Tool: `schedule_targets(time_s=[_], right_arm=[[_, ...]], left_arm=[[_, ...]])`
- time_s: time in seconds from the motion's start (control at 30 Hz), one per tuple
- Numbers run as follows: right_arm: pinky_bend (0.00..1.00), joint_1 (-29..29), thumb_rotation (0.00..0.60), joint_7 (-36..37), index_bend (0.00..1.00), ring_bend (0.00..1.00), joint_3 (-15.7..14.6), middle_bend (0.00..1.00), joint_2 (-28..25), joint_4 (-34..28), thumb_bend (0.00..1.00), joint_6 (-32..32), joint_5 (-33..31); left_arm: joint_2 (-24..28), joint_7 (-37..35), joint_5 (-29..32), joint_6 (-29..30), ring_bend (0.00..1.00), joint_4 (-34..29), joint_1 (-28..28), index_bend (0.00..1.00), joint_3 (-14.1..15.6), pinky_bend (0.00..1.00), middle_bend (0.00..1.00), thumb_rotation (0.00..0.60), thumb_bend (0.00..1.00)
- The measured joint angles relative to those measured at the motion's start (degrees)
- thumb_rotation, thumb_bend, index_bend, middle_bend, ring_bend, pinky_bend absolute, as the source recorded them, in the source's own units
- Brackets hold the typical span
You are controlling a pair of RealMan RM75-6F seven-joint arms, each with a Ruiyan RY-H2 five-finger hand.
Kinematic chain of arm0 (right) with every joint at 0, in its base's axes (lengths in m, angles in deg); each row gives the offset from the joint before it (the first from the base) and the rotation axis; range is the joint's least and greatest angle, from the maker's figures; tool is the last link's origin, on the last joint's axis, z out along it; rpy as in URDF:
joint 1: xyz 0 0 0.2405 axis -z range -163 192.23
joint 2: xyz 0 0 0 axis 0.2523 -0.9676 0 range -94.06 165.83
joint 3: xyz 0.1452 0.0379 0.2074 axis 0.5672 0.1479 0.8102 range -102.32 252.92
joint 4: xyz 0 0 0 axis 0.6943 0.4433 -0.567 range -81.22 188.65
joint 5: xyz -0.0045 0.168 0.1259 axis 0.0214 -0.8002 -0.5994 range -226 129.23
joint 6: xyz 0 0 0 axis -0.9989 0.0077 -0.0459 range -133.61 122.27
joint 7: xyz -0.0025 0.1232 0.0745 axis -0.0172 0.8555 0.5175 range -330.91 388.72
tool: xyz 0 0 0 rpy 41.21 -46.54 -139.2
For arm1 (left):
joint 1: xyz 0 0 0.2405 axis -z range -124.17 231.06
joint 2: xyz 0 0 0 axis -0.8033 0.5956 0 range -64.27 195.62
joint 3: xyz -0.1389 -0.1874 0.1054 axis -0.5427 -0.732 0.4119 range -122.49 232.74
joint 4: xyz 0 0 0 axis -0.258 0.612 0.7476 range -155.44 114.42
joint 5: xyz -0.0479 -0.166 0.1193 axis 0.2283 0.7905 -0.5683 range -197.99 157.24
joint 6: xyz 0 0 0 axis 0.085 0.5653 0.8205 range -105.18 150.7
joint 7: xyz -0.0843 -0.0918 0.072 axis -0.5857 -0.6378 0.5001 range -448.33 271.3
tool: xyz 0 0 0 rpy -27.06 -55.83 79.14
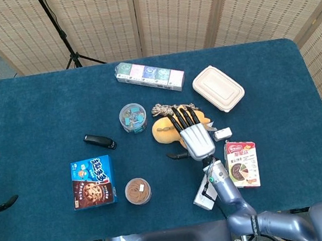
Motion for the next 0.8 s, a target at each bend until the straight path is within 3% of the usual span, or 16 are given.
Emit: schedule_targets(time_s=[0.47, 0.8], right_arm=[[0.00, -5.82, 0.239, 1.54, 0.00, 0.00, 1.88, 0.00, 8.23, 15.07, 0.00, 2.51, -3.42], [0.00, -5.43, 0.240, 6.13, 0.00, 0.00, 1.22, 0.00, 10.14, 22.18, 0.00, 2.50, -4.59]], left_arm=[[-0.02, 0.26, 0.73, -0.67, 0.00, -0.08, 0.18, 0.00, -0.20, 0.00, 0.00, 0.600, 0.00], [-0.12, 0.61, 0.78, -0.63, 0.00, -0.17, 0.09, 0.00, -0.19, 0.00, 0.00, 0.600, 0.00]])
